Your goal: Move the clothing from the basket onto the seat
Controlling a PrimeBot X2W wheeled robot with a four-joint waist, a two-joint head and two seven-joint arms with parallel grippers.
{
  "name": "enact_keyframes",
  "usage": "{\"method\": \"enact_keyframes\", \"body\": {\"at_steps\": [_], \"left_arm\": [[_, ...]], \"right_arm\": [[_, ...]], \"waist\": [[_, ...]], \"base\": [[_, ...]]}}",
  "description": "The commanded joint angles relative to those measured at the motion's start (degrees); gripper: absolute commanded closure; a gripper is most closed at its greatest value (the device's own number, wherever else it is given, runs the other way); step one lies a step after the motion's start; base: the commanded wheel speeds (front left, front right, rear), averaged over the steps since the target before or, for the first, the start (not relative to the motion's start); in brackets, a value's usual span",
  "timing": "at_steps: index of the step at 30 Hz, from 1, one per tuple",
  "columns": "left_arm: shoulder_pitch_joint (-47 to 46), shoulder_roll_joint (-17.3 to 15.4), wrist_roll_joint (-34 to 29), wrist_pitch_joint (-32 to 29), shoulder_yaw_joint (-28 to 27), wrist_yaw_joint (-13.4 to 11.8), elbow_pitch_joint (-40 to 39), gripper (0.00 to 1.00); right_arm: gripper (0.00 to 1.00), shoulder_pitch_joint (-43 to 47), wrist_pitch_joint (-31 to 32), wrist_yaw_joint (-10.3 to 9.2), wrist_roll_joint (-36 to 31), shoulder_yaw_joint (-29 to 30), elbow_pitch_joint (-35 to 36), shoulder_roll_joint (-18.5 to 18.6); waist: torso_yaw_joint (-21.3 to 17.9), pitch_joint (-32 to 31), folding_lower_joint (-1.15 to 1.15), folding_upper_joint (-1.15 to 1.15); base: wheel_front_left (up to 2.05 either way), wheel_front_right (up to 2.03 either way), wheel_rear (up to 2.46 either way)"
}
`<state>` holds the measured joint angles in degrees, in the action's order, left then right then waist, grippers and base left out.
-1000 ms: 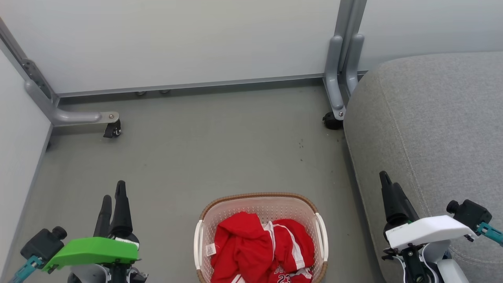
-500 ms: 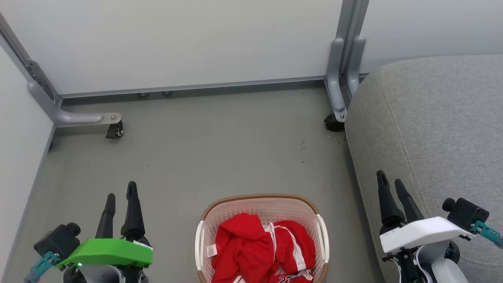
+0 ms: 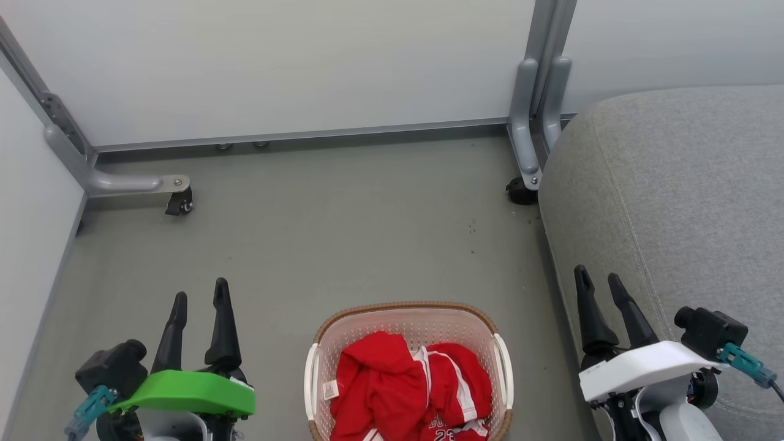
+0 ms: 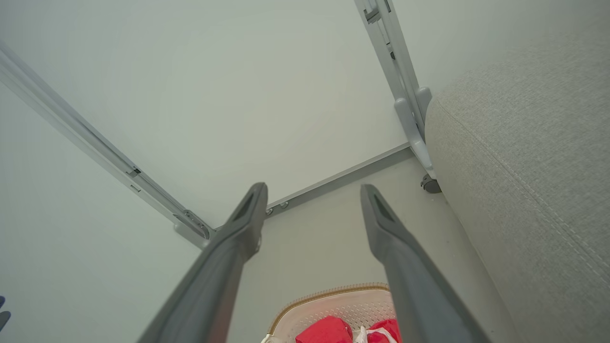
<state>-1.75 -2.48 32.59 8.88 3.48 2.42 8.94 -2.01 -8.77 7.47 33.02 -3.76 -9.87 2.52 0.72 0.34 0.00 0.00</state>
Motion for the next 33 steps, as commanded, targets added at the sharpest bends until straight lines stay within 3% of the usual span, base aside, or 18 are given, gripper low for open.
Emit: {"method": "enact_keyframes", "body": {"at_steps": [1,11,33], "left_arm": [[-0.3,-0.4,-1.5,0.6,0.0,0.0,-1.0,0.00],[-0.1,-0.5,-7.8,1.9,1.0,0.6,-2.1,0.00],[0.5,-0.5,-16.8,4.6,3.0,-1.1,-1.1,0.00]], "right_arm": [[0.00,0.1,-0.6,0.02,-1.6,-0.3,0.8,0.3],[0.00,0.2,-2.0,0.03,-6.2,-1.0,1.3,0.4],[0.00,0.5,-4.7,0.03,-16.6,-2.0,1.9,0.4]], "waist": [[0.0,0.0,0.00,0.00],[-0.1,0.3,0.00,0.00],[0.3,0.3,0.00,0.00]], "base": [[0.00,0.00,0.00],[0.00,0.00,0.00],[0.00,0.00,0.00]]}}
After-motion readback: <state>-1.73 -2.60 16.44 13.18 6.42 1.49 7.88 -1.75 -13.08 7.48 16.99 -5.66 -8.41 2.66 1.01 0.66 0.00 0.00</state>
